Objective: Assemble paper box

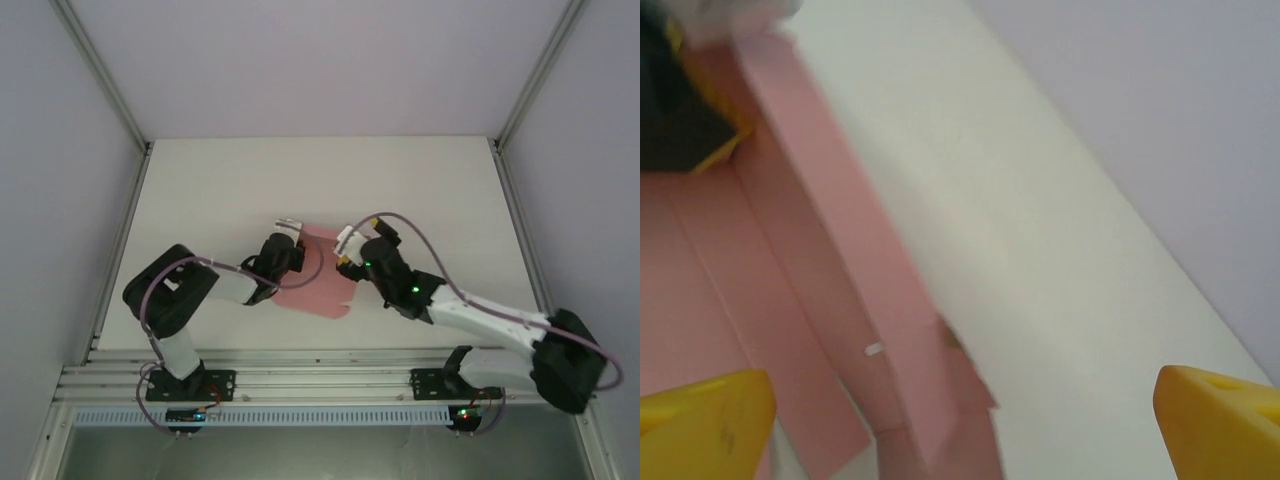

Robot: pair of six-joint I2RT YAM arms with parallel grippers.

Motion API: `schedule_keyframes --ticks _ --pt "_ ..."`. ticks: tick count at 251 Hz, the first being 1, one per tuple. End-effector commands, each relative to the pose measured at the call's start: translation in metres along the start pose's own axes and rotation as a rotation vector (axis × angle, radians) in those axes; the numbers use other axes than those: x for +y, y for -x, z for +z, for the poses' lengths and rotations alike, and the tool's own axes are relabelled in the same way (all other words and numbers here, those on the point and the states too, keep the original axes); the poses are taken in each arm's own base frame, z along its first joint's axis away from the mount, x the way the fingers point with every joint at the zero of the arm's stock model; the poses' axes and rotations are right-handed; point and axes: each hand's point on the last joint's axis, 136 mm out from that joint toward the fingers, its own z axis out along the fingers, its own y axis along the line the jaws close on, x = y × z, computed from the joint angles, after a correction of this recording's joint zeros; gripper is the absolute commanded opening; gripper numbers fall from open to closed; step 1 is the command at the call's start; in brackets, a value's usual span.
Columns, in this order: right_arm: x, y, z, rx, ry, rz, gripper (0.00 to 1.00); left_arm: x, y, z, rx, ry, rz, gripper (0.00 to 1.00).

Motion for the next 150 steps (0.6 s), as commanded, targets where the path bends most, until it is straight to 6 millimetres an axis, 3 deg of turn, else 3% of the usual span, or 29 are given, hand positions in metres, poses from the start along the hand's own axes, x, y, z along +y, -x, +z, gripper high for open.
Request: schedule_keyframes --ticks 1,23,44,93,150 --pt "-0.032 0.011 -0.022 -0.133 -0.007 0.249 0.99 0.007 0.019 -0.010 -0.006 0.033 -0.045 0.00" --pt "-0.059 0.001 -0.030 -0.155 -0.028 0.392 0.99 0.003 0.028 -0.020 -0.030 -0.006 -0.063 0.00" --pt "-0.066 -0.006 -0.031 -0.151 0.011 0.480 0.99 0.003 0.036 -0.028 -0.034 -0.011 -0.092 0.00" --pt "-0.048 -0.015 -0.009 -0.095 0.106 0.513 0.99 -0.004 0.044 -0.040 -0.021 -0.064 -0.115 0.00" --pt "-0.033 -0.012 0.025 -0.098 0.158 0.548 0.99 -0.012 0.053 -0.051 -0.046 -0.131 -0.134 0.00"
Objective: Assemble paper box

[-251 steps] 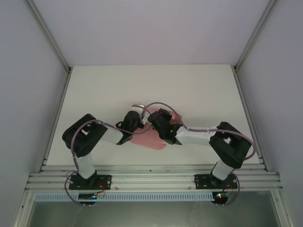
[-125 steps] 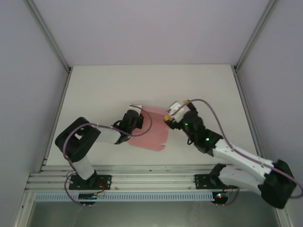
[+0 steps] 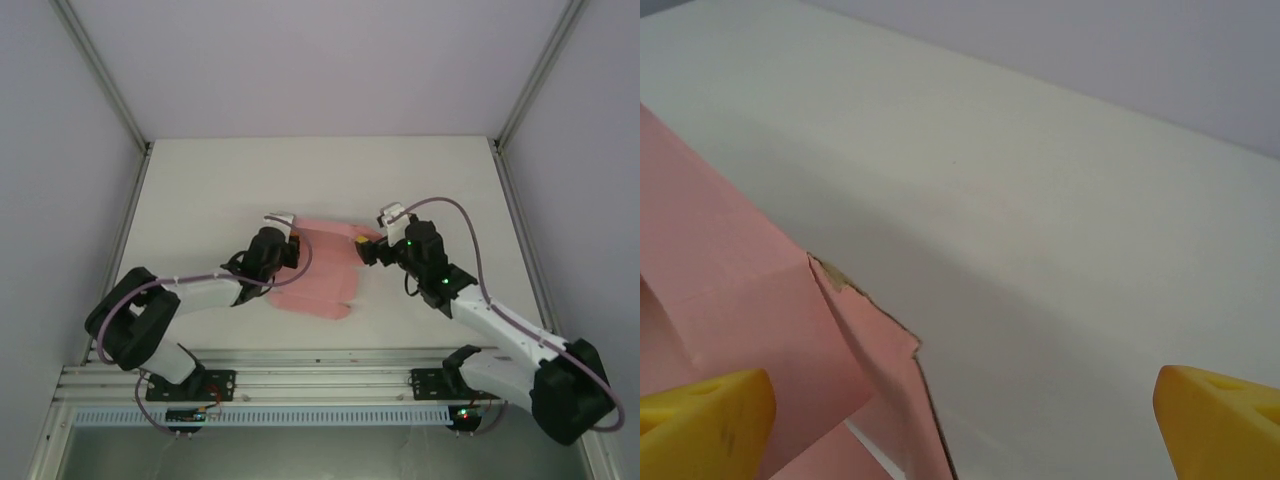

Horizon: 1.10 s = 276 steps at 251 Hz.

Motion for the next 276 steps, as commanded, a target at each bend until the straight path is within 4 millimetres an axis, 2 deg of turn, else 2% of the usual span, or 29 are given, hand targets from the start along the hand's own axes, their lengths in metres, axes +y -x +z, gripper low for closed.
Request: schedule_keyframes --ticks 1,37,69,96,121,157,177,199,217,235,252,276 --pt "0.008 0.012 0.013 -0.054 0.051 0.062 0.99 -0.009 0.015 -0.009 -0.034 -0.059 -0.035 0.00" --pt "0.021 0.026 0.023 -0.159 0.122 0.129 0.99 -0.013 0.014 -0.011 -0.021 -0.079 -0.034 0.00" --pt "0.015 0.038 0.028 -0.267 0.107 0.260 0.99 -0.017 0.015 -0.012 -0.022 -0.104 -0.050 0.00" --pt "0.009 0.038 0.029 -0.306 0.085 0.337 0.99 -0.018 0.020 -0.015 -0.035 -0.107 -0.069 0.00" --pt "0.004 0.034 0.020 -0.305 0.046 0.352 0.99 -0.009 0.024 -0.018 -0.047 -0.061 -0.090 0.00" --pt "-0.007 0.015 -0.002 -0.220 -0.034 0.346 0.99 0.011 0.033 -0.025 -0.067 0.050 -0.121 0.00" --pt "-0.012 -0.005 -0.017 -0.128 -0.071 0.353 0.99 0.019 0.036 -0.029 -0.073 0.076 -0.139 0.00" --pt "-0.006 -0.033 -0.031 -0.011 -0.049 0.359 0.99 0.021 0.040 -0.033 -0.082 0.069 -0.160 0.00" --pt "-0.008 -0.053 -0.039 0.063 -0.065 0.350 0.99 0.023 0.043 -0.036 -0.092 0.062 -0.174 0.00" --pt "-0.005 -0.075 -0.042 0.132 -0.063 0.357 0.99 0.024 0.045 -0.037 -0.091 0.061 -0.182 0.00" --pt "-0.005 -0.087 -0.038 0.159 -0.072 0.399 0.99 0.022 0.046 -0.038 -0.094 0.043 -0.177 0.00" --pt "-0.010 -0.080 -0.025 0.117 -0.098 0.425 0.99 0.018 0.045 -0.040 -0.096 0.018 -0.172 0.00"
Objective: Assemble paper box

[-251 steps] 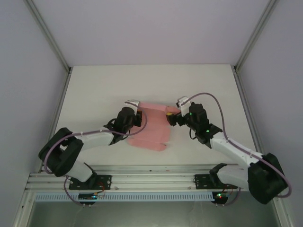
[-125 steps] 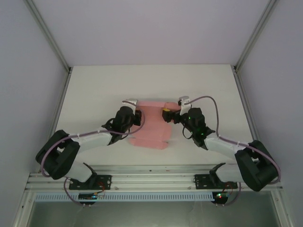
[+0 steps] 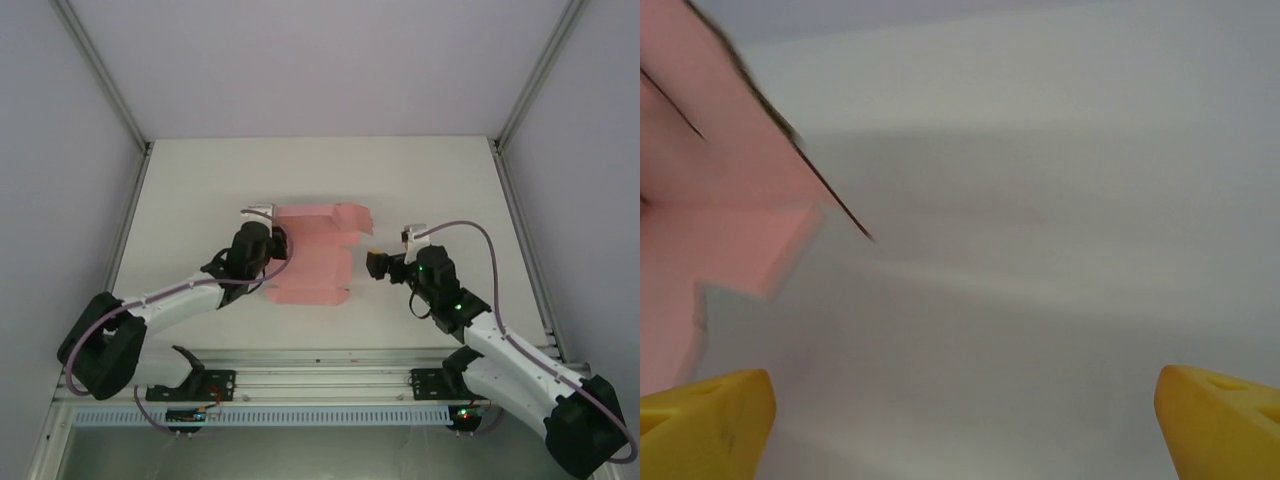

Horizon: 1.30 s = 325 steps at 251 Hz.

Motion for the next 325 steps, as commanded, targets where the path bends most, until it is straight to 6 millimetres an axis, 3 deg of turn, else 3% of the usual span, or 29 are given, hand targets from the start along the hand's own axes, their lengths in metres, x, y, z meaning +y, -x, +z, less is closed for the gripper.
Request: schedule_keyframes --ticks 1,30,71,132,204,263,288,325 --pt "-0.013 -0.021 0.011 0.063 -0.061 0.054 0.99 -0.006 0.008 -0.006 -0.020 -0.039 -0.021 0.00" --pt "-0.009 -0.012 0.029 0.054 -0.061 0.080 0.99 -0.010 0.007 -0.008 -0.014 -0.067 -0.011 0.00" --pt "0.006 0.026 0.044 -0.008 -0.028 0.012 0.99 -0.010 0.003 -0.010 -0.007 -0.077 -0.010 0.00" --pt "0.033 0.048 0.051 -0.027 0.061 -0.038 0.99 -0.009 0.000 -0.009 0.000 -0.075 -0.001 0.00" --pt "0.069 0.034 0.070 0.042 0.172 -0.072 0.99 -0.016 0.001 -0.005 0.006 -0.100 -0.018 0.00" --pt "0.071 0.029 0.084 0.038 0.095 -0.102 0.99 -0.016 0.001 -0.004 0.009 -0.097 -0.030 0.00" --pt "0.066 0.019 0.078 0.085 0.079 -0.091 0.99 -0.011 0.000 -0.004 0.011 -0.073 -0.025 0.00" --pt "0.055 0.029 0.053 0.021 0.072 -0.067 0.99 -0.001 -0.004 -0.003 0.020 -0.039 -0.014 0.00"
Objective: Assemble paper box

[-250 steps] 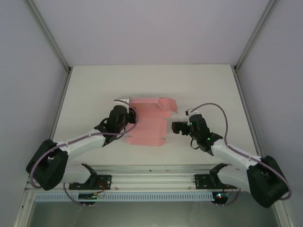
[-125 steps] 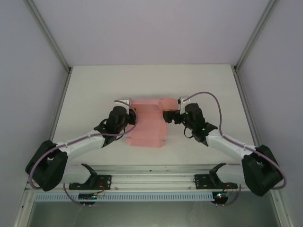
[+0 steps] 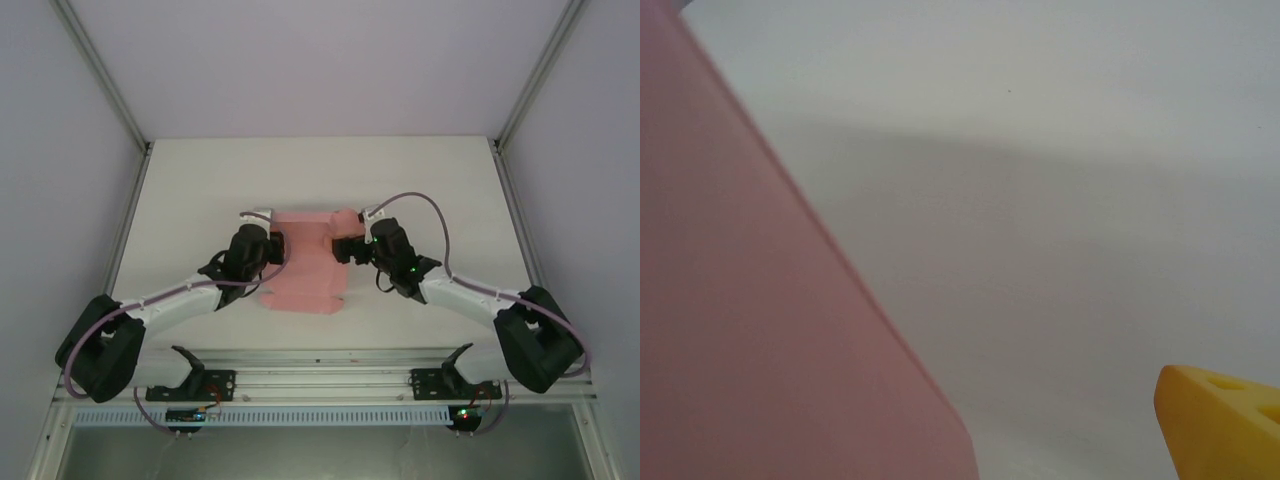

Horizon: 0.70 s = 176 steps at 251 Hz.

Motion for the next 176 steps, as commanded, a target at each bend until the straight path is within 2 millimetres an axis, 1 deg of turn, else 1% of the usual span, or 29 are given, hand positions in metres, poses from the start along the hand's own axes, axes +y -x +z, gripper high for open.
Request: schedule_keyframes --ticks 1,10,48,66,80,102,122,142,158,176 --pt "-0.002 0.009 -0.024 -0.049 -0.001 0.012 0.99 -0.008 0.012 -0.001 -0.039 -0.031 -0.022 0.00" --pt "-0.004 0.012 -0.033 -0.060 -0.001 0.009 0.99 -0.005 0.010 0.000 -0.033 -0.025 -0.019 0.00" --pt "-0.017 0.010 -0.071 -0.075 -0.006 -0.014 0.99 0.002 0.005 0.001 -0.012 -0.016 -0.004 0.00" --pt "-0.024 0.011 -0.087 -0.103 0.015 -0.014 0.99 0.002 0.007 0.000 -0.017 -0.024 -0.004 0.00" --pt "-0.037 0.013 -0.098 -0.136 -0.005 0.028 0.99 0.002 0.006 0.000 -0.015 -0.034 -0.002 0.00" --pt "-0.062 0.022 -0.113 -0.174 -0.043 0.110 0.99 -0.005 0.005 -0.001 -0.007 -0.075 0.023 0.00" --pt "-0.083 0.026 -0.119 -0.170 -0.077 0.189 0.99 -0.010 0.003 -0.001 0.001 -0.108 0.043 0.00" --pt "-0.101 0.027 -0.116 -0.144 -0.092 0.267 0.99 -0.014 0.003 -0.003 -0.001 -0.129 0.048 0.00" --pt "-0.108 0.025 -0.109 -0.094 -0.061 0.307 0.99 -0.016 0.003 -0.004 -0.002 -0.141 0.047 0.00" --pt "-0.109 0.024 -0.097 -0.028 -0.008 0.320 0.99 -0.017 0.003 -0.004 -0.002 -0.150 0.052 0.00"
